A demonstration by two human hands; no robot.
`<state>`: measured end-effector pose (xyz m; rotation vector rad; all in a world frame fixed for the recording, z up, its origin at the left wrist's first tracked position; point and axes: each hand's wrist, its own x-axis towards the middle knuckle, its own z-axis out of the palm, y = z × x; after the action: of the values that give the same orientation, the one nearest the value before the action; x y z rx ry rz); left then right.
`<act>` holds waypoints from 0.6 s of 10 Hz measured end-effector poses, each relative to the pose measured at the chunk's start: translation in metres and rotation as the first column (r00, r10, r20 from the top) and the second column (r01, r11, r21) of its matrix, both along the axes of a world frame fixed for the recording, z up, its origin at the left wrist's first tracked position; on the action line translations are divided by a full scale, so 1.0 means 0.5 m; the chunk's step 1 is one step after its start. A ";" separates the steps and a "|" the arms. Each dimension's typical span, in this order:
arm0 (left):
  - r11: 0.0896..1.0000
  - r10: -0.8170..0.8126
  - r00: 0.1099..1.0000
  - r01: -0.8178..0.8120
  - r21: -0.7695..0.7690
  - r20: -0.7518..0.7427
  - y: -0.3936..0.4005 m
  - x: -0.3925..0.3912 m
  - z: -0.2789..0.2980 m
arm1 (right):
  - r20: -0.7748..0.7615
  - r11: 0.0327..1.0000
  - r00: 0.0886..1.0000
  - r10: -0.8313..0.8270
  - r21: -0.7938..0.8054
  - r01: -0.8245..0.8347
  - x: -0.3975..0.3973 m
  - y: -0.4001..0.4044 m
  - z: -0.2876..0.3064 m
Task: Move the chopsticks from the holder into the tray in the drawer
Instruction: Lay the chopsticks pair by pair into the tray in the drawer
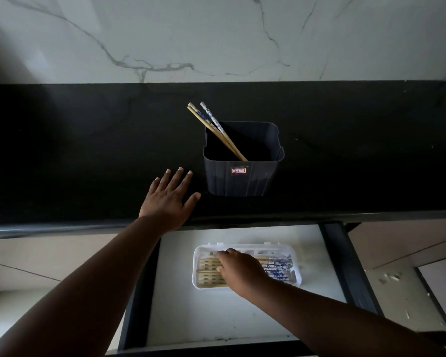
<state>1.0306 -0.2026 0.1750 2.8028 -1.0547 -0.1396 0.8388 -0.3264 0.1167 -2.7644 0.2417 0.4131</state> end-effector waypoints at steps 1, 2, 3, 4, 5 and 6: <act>1.000 0.000 1.000 0.000 0.003 0.002 0.000 0.000 0.000 | -0.013 0.999 0.999 -0.037 0.007 0.037 -0.010 -0.013 -0.006; 1.000 -0.002 1.000 0.002 0.007 -0.001 -0.001 0.000 0.001 | -0.050 0.996 0.996 -0.073 -0.053 0.071 -0.018 -0.047 -0.010; 1.000 -0.001 1.000 0.001 0.009 -0.004 -0.001 0.000 0.001 | -0.107 0.985 0.986 -0.125 -0.129 0.111 -0.029 -0.081 -0.018; 1.000 -0.007 1.000 0.007 0.008 -0.003 -0.001 0.001 0.000 | -0.211 0.973 0.956 -0.204 -0.152 0.174 -0.034 -0.095 -0.024; 1.000 -0.006 1.000 0.007 -0.005 0.008 0.001 0.000 -0.002 | -0.267 0.980 0.947 -0.176 -0.139 0.143 -0.035 -0.091 -0.033; 1.000 -0.004 1.000 0.004 -0.013 0.013 0.001 -0.001 -0.004 | -0.251 0.988 0.957 -0.144 -0.089 0.125 -0.034 -0.079 -0.042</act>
<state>1.0300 -0.2021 0.1732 2.7938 -1.0604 -0.1147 0.8218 -0.3661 0.0959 -2.7379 0.5149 0.7412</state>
